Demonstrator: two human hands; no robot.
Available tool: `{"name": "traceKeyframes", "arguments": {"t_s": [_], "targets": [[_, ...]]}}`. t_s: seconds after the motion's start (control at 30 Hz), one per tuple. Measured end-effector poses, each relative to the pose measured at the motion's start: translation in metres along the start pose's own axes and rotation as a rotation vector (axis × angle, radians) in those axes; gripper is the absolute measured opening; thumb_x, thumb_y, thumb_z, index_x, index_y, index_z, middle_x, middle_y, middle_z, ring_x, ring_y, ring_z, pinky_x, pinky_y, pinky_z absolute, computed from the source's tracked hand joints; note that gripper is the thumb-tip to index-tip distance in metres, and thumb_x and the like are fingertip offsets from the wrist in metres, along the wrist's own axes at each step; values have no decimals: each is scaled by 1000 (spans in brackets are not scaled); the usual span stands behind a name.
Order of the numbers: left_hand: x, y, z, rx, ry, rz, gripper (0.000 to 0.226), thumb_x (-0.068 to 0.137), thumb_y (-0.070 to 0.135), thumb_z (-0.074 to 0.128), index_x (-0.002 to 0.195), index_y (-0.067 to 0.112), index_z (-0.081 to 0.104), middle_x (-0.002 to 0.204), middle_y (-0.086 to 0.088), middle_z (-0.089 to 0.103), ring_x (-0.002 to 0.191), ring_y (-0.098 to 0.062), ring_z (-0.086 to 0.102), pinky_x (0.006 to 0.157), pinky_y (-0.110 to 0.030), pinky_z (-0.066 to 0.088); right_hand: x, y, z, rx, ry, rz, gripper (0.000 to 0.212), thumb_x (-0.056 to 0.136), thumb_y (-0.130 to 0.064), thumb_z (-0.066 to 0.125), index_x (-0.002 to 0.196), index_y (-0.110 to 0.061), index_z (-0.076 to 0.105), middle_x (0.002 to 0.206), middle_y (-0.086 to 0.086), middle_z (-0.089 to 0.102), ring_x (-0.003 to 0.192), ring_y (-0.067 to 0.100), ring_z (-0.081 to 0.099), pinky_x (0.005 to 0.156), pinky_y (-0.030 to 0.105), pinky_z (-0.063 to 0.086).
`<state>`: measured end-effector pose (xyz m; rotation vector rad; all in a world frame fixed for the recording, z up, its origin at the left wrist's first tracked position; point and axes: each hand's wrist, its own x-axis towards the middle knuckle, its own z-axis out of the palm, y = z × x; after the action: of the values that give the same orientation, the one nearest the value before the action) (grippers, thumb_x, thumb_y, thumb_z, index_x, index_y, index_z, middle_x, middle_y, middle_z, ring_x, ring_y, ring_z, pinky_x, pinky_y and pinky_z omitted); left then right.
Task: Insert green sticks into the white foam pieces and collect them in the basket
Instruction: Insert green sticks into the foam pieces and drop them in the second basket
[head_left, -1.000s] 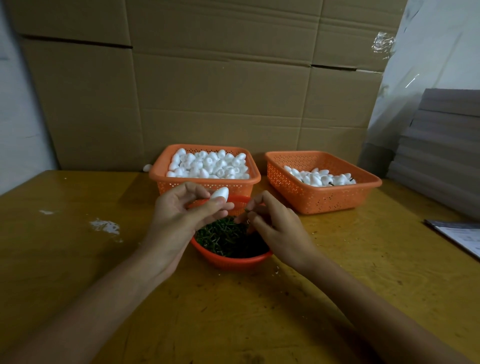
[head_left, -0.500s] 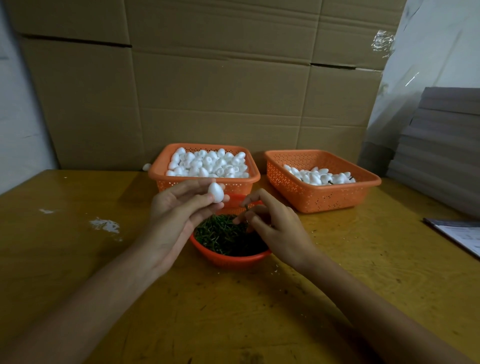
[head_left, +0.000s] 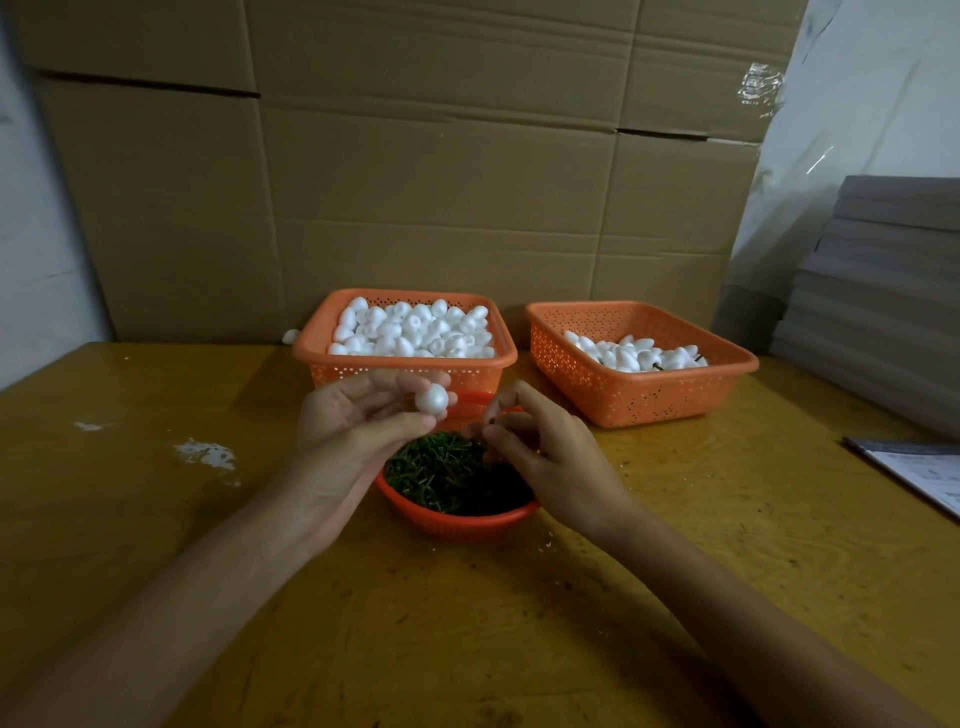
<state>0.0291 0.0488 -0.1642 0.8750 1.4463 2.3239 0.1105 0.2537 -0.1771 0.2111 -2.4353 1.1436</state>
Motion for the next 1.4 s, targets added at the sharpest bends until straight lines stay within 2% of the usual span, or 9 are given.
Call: {"name": "traceKeyframes", "arguments": {"t_s": [0.23, 0.47, 0.6, 0.8, 0.93, 1.0, 1.17, 1.23, 1.4], "targets": [[1, -2, -2, 29, 31, 8, 45, 61, 1, 85, 102, 16, 75, 117, -13, 77, 113, -21, 74, 84, -21, 58, 3, 1, -1, -102, 29, -15, 8, 99, -19, 71, 103, -25, 67, 105, -12, 67, 97, 9, 65, 83, 44, 56], [1, -3, -1, 132, 49, 23, 56, 56, 16, 92, 110, 23, 80, 116, -8, 78, 114, -19, 74, 89, -27, 59, 3, 3, -2, -75, 48, -5, 10, 97, -22, 73, 96, -29, 66, 93, -13, 70, 86, 12, 68, 76, 48, 57], [0, -2, 2, 183, 69, 16, 54, 61, 17, 98, 111, 27, 81, 117, -6, 77, 111, -24, 75, 95, -36, 57, 3, 1, -3, -17, 49, 14, 9, 94, -19, 76, 94, -23, 68, 90, -8, 75, 88, 12, 72, 80, 50, 59], [1, -2, 7, 74, 66, 19, 30, 81, 18, 80, 112, 16, 80, 118, -9, 77, 106, -33, 77, 84, -28, 62, 3, 0, -6, 111, 82, -7, 9, 95, -8, 74, 96, -15, 69, 91, -6, 79, 85, 11, 76, 80, 37, 63], [2, -5, 3, 45, 104, -6, 34, 87, 14, 75, 119, 3, 68, 113, -18, 77, 108, -34, 76, 84, -29, 62, 3, -1, -10, 233, 89, -24, 7, 96, -8, 73, 100, -9, 67, 92, 0, 80, 81, 21, 77, 74, 29, 60], [2, -6, 2, 40, 123, -12, 36, 87, 14, 75, 118, 1, 64, 110, -20, 77, 107, -33, 76, 85, -29, 62, 3, -2, -12, 293, 86, -36, 8, 96, -9, 72, 101, -8, 66, 94, 3, 80, 81, 24, 78, 74, 30, 60], [3, -7, 1, 63, 114, -9, 36, 87, 16, 77, 118, 2, 64, 108, -19, 78, 106, -32, 77, 84, -29, 62, 1, -3, -10, 278, 71, -76, 9, 98, -13, 71, 104, -11, 64, 98, 3, 80, 80, 27, 77, 73, 47, 65], [2, -8, 1, 93, 105, -7, 38, 85, 18, 78, 117, 4, 66, 108, -17, 79, 106, -31, 77, 84, -28, 62, 0, -3, -9, 259, 80, -93, 8, 99, -15, 70, 103, -15, 64, 96, 4, 79, 77, 26, 77, 68, 47, 65], [3, -9, 0, 134, 104, 4, 41, 81, 23, 82, 115, 5, 67, 106, -15, 80, 103, -30, 78, 83, -27, 62, 1, -3, -9, 209, 81, -117, 8, 100, -16, 70, 102, -21, 64, 98, -2, 80, 72, 23, 76, 61, 36, 62]]}}
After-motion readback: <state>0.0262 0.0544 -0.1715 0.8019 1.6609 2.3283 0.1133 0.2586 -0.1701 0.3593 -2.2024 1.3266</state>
